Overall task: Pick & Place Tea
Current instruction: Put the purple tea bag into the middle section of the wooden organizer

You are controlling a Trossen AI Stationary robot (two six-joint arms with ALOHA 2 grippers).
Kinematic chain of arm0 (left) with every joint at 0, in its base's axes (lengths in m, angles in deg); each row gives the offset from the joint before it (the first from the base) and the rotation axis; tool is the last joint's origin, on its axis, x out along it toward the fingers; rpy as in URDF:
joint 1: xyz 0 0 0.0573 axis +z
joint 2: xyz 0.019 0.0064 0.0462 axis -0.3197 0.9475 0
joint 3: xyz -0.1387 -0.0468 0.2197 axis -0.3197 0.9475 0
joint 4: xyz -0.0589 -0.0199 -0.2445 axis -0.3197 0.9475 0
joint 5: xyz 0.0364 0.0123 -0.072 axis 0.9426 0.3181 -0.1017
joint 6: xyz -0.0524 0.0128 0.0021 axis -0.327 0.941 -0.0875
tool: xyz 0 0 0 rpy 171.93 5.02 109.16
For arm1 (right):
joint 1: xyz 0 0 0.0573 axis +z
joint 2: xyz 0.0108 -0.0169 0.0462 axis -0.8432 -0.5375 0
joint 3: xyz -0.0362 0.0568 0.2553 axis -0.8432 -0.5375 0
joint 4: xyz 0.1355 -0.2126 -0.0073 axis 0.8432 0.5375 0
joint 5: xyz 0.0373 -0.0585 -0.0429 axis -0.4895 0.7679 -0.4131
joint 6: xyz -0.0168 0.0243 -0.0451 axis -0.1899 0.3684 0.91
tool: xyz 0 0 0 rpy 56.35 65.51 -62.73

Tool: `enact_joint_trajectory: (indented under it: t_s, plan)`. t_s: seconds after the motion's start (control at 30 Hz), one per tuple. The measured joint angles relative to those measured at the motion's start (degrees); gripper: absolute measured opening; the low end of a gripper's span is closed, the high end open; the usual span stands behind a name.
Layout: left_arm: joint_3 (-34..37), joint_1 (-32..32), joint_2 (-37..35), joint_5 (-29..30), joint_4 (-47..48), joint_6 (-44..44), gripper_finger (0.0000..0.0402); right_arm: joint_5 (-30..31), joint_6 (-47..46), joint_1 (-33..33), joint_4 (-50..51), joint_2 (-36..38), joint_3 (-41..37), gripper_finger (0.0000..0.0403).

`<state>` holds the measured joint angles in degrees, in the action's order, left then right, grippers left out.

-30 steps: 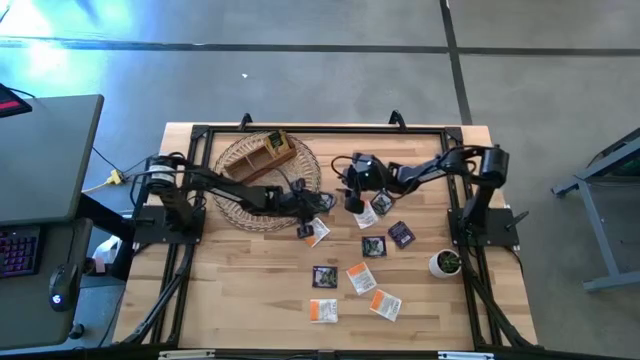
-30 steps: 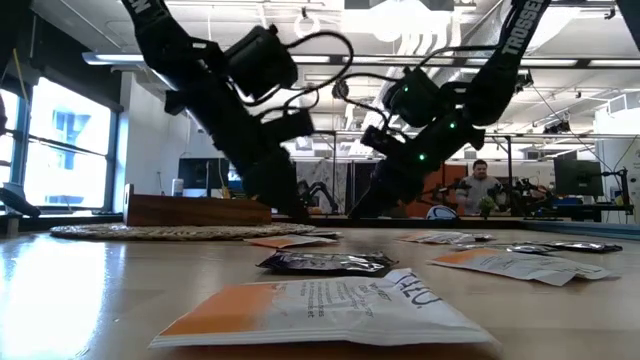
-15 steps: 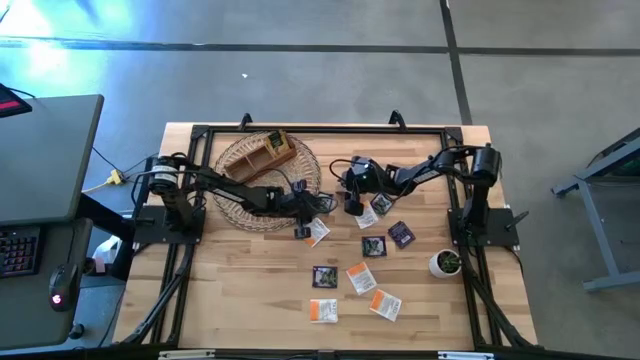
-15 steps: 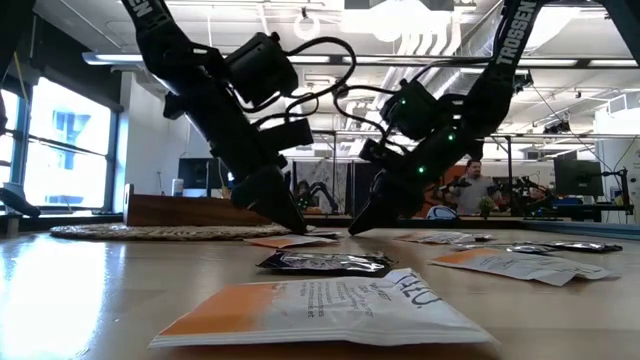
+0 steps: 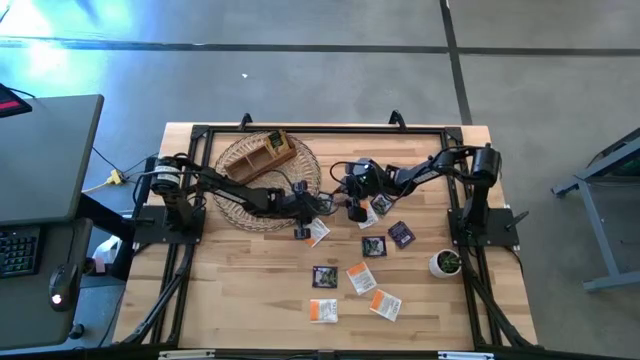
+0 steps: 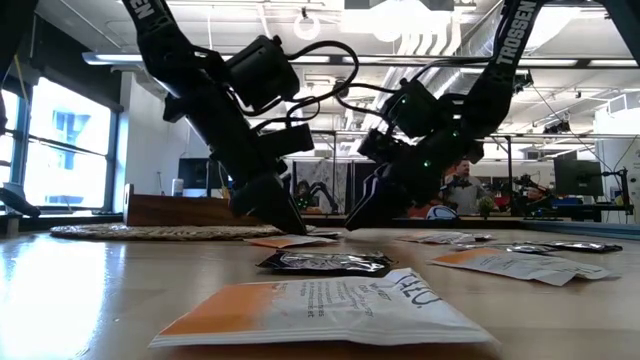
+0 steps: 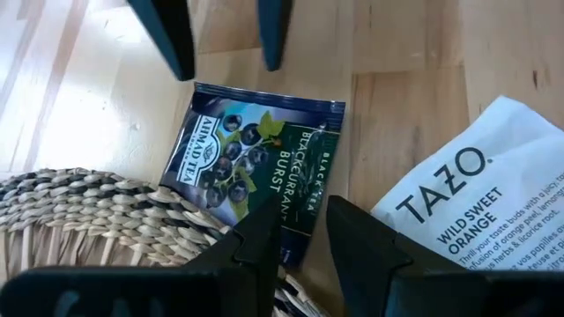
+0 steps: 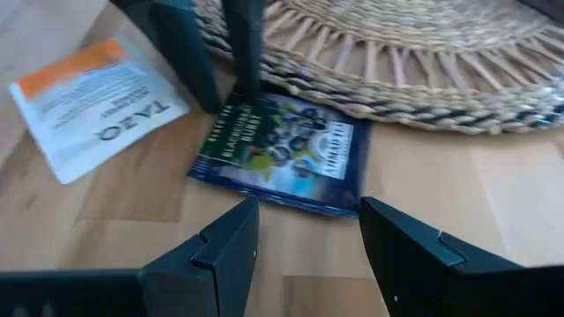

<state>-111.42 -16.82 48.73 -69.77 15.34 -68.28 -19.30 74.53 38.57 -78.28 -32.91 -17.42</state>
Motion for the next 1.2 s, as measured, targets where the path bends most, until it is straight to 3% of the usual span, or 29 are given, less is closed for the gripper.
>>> enact_joint_trajectory:
  t_s: [0.27,0.53,0.77,0.97,1.2]
  plan:
    - [0.03,-0.02,0.11,3.15,0.18,2.56,0.0090,-0.21,1.97,2.46,-0.02,0.00,0.00,0.0194]
    - [0.00,0.08,2.32,1.62,-1.39,2.19,0.0007,0.10,3.60,3.28,-0.19,0.02,0.00,0.0194]
    - [0.13,0.09,1.52,1.18,-3.07,-1.15,0.0003,0.41,3.62,3.17,-0.96,0.02,-0.02,0.0194]
    - [-1.21,0.04,-0.98,0.33,0.78,-3.67,0.0001,0.37,5.64,3.79,1.47,2.58,-0.07,0.0194]
    - [-5.62,0.04,-1.86,-2.03,5.68,-8.49,0.0000,5.32,11.18,5.91,3.64,6.95,-0.11,0.0194]
